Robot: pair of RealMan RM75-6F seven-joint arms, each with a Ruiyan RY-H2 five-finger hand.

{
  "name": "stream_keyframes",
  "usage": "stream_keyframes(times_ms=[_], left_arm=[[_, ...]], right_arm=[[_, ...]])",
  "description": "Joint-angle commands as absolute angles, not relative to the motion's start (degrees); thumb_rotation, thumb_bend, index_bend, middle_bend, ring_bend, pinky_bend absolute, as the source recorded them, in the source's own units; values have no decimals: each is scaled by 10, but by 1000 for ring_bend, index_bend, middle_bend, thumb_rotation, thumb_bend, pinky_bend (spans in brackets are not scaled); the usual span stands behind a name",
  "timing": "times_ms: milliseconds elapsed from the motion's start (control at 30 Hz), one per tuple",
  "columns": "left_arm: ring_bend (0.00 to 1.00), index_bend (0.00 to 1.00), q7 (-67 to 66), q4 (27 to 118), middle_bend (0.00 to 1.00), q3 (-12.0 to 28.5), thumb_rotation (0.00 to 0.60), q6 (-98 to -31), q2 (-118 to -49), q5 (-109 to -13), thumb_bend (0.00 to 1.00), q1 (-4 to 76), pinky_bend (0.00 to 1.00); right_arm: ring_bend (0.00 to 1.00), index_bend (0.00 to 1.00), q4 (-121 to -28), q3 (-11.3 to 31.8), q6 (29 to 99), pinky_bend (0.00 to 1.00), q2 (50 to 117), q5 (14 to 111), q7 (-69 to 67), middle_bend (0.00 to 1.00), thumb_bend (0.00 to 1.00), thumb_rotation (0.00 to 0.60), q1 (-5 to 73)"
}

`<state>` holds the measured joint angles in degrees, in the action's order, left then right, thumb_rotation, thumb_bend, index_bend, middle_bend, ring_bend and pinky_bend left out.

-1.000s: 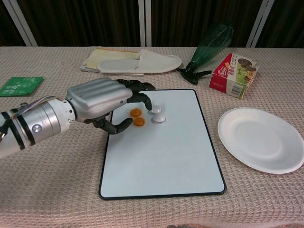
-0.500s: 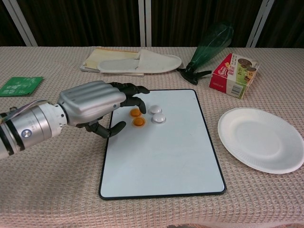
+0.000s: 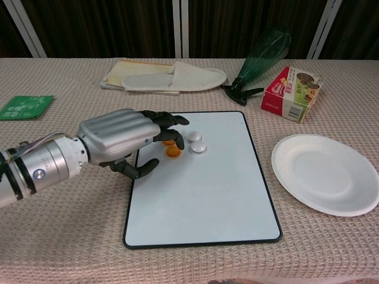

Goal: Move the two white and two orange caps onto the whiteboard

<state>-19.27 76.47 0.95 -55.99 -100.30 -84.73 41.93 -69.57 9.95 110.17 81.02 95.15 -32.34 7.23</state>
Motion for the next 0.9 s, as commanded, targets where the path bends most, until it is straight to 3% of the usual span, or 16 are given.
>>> stream_keyframes(times_ms=[33, 900], left_arm=[[0, 237, -193, 762, 6, 10, 582, -557, -1006, -848, 519, 421, 126], [0, 239, -232, 752, 6, 11, 600, -542, -1018, -831, 519, 420, 126]], right_arm=[[0, 46, -696, 99, 1102, 0, 810, 952, -324, 20, 477, 600, 72], [0, 46, -687, 100, 1099, 0, 809, 944, -330, 20, 478, 600, 69]])
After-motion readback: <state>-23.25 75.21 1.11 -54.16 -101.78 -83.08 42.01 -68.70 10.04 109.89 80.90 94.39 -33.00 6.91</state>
